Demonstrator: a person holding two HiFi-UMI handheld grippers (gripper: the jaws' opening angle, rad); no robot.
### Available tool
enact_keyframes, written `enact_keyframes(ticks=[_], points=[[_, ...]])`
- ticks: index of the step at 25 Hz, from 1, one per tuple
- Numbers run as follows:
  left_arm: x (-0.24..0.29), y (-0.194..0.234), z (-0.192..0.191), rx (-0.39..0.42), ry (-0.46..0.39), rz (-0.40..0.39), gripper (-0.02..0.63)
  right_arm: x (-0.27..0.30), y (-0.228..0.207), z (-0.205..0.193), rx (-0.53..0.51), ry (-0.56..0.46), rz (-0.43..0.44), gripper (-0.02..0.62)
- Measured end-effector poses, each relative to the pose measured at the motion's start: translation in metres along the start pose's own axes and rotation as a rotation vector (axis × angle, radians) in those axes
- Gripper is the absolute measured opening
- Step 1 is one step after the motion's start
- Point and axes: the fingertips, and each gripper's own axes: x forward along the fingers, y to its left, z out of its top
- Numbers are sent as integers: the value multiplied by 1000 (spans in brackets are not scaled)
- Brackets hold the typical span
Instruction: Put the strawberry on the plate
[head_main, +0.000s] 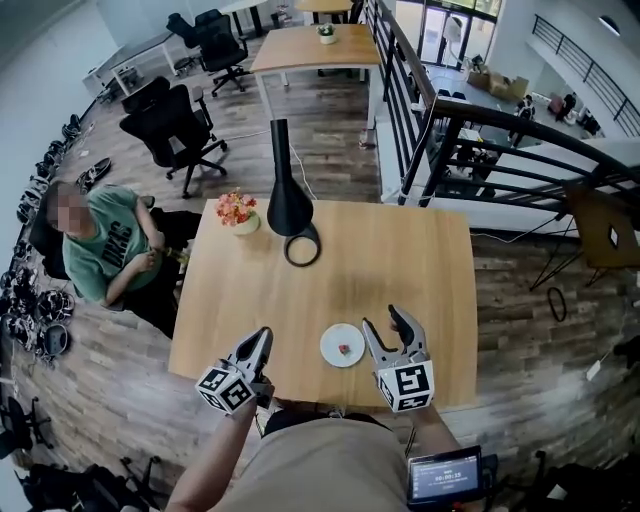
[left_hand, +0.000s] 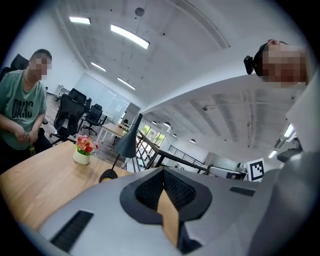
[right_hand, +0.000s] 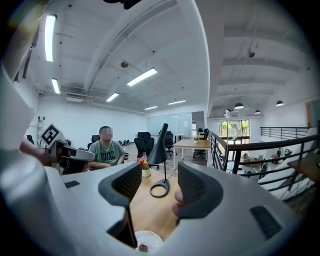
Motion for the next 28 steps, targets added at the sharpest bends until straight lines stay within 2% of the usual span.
enact_keyframes(ticks=[4, 5, 6, 9, 12, 28], points=[[7, -9, 3, -5, -20, -22, 5, -14, 0, 11, -56, 3, -11, 226], [8, -12, 1, -9, -18, -28, 5, -17, -3, 9, -72, 18, -22, 186], [9, -16, -3, -13, -13, -34, 5, -20, -6, 4, -79, 36, -36, 184], [10, -24, -15, -23, 11, -48, 5, -27, -16, -10, -50, 73, -72, 166], [6, -25, -20, -39, 13, -48, 5, -32, -16, -14, -51, 81, -71, 166], [-53, 27, 3, -71, -50, 73, 5, -22, 21, -13, -26, 71, -18, 164]])
